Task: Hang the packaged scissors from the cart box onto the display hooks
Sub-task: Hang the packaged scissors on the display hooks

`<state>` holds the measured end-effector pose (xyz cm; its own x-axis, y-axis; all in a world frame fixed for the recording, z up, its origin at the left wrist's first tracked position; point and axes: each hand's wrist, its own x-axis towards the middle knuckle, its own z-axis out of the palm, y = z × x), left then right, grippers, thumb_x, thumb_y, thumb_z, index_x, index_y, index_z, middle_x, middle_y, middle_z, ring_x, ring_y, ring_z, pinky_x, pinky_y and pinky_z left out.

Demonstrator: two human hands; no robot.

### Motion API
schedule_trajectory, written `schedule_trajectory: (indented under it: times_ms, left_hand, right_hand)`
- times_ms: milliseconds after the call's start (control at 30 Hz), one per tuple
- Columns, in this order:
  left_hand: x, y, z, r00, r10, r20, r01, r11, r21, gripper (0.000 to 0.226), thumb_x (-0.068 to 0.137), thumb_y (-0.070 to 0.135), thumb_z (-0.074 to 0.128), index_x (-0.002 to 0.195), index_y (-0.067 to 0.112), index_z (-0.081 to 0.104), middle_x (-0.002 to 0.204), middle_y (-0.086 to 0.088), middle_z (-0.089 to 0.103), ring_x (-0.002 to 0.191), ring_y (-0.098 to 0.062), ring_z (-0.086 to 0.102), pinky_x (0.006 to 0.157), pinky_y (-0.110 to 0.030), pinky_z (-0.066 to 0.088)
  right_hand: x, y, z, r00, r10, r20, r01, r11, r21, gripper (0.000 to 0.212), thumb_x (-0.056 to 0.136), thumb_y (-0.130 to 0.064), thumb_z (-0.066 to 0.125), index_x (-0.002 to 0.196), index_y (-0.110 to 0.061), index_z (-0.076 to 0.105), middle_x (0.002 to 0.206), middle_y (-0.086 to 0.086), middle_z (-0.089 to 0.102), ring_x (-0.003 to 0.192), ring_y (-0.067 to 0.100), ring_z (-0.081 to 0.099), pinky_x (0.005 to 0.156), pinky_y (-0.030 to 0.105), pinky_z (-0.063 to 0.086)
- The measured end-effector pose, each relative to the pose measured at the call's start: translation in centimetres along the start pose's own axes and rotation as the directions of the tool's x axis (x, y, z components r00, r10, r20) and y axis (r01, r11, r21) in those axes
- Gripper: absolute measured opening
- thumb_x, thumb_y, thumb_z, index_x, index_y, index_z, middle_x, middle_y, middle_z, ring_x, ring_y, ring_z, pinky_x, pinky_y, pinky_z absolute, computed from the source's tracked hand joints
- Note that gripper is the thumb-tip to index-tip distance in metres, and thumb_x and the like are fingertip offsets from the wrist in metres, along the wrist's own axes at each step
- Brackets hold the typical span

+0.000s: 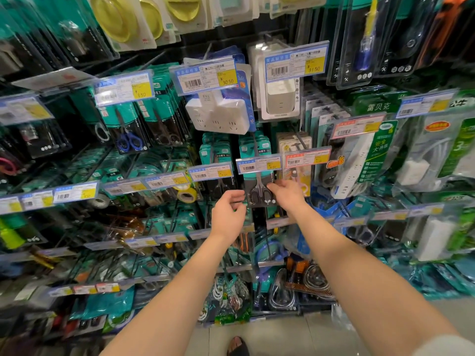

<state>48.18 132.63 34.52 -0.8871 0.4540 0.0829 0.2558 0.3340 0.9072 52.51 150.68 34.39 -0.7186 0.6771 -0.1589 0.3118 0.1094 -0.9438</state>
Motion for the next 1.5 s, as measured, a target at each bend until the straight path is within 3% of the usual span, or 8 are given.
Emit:
schedule_trajectory:
  times_ms: [200,333,500,600,733,833,1067,1500]
  left_hand:
    - [-1.8,-0.8,-0.9,1.000,0.005,0.030,-0.009,0.992,0.128,0.030,0.099,0.006,0.056,0.124,0.020,0.065,0.116,0.010,0.066,0.109,-0.009,0.061,0.099,-0.028,0.049]
    - [-2.6,-2.2,-1.8,0.999,0.003,0.040,-0.016,0.951,0.308,0.030,0.101,0.016,0.057,0.127,0.027,0.063,0.126,0.011,0.065,0.110,-0.009,0.062,0.095,-0.028,0.050]
    - [-3.5,-3.9,-4.4,0.998,0.026,0.062,-0.055,0.842,0.536,0.038,0.100,0.024,0.058,0.138,0.027,0.058,0.131,0.004,0.065,0.112,-0.019,0.064,0.094,-0.043,0.056]
    - [-4.7,-5.4,-6.7,0.997,-0.003,0.074,-0.044,0.778,0.627,0.041,0.100,0.030,0.055,0.142,0.029,0.054,0.138,0.004,0.061,0.123,-0.020,0.059,0.096,-0.044,0.055]
    - [-7.4,-8.3,-11.7,0.998,0.005,0.058,-0.045,0.676,0.736,0.042,0.099,0.029,0.053,0.141,0.024,0.054,0.132,-0.001,0.065,0.118,-0.024,0.061,0.098,-0.040,0.050]
    - [-10.9,-11.8,-17.3,0.998,-0.053,0.023,0.016,0.628,0.778,0.041,0.095,0.028,0.055,0.135,0.023,0.060,0.130,0.000,0.067,0.117,-0.024,0.063,0.097,-0.039,0.051]
    - [-22.5,-22.5,-34.9,0.970,-0.213,-0.115,0.196,0.413,0.889,0.032,0.088,0.030,0.056,0.119,0.022,0.064,0.117,-0.005,0.069,0.110,-0.031,0.064,0.090,-0.041,0.049]
    - [-39.6,-33.6,-62.3,0.855,-0.283,-0.436,0.517,0.391,0.761,0.033,0.087,0.033,0.053,0.116,0.024,0.065,0.114,-0.004,0.071,0.108,-0.031,0.065,0.088,-0.040,0.050]
  right_hand:
    - [0.0,0.5,0.3,0.999,0.019,-0.051,-0.024,0.995,-0.093,0.039,0.098,-0.034,0.063,0.123,-0.005,0.069,0.126,0.013,0.069,0.122,0.030,0.059,0.091,0.028,0.042]
    - [-2.5,2.9,1.3,0.996,0.045,-0.083,-0.063,0.971,-0.232,0.041,0.100,-0.028,0.060,0.135,-0.009,0.058,0.130,0.012,0.066,0.114,0.031,0.064,0.089,0.035,0.050]
    - [-6.2,5.0,4.0,0.990,-0.136,0.040,0.139,0.877,-0.460,0.046,0.102,-0.016,0.051,0.148,-0.015,0.048,0.113,0.013,0.073,0.067,0.020,0.064,0.058,0.033,0.050]
    - [-8.2,5.0,6.8,0.965,-0.206,0.160,0.261,0.781,-0.568,0.045,0.100,-0.016,0.050,0.145,-0.015,0.052,0.132,0.011,0.066,0.103,0.031,0.068,0.083,0.041,0.058]
    - [-11.5,4.6,13.1,0.908,-0.181,0.377,0.401,0.632,-0.663,0.043,0.100,-0.022,0.047,0.143,-0.018,0.052,0.131,0.012,0.064,0.107,0.033,0.066,0.080,0.041,0.056]
    - [-15.4,4.8,19.8,0.857,-0.129,0.499,0.477,0.564,-0.674,0.043,0.099,-0.022,0.049,0.142,-0.016,0.053,0.144,0.011,0.056,0.123,0.032,0.060,0.096,0.043,0.053]
    - [-27.7,4.7,37.7,0.728,-0.018,0.685,0.610,0.472,-0.636,0.042,0.094,-0.022,0.052,0.137,-0.021,0.057,0.134,0.010,0.062,0.121,0.031,0.062,0.093,0.039,0.052]
    - [-48.4,-0.6,64.6,0.415,-0.041,0.909,0.861,0.340,-0.378,0.042,0.095,-0.021,0.052,0.136,-0.013,0.056,0.139,0.013,0.058,0.129,0.031,0.054,0.101,0.040,0.046]
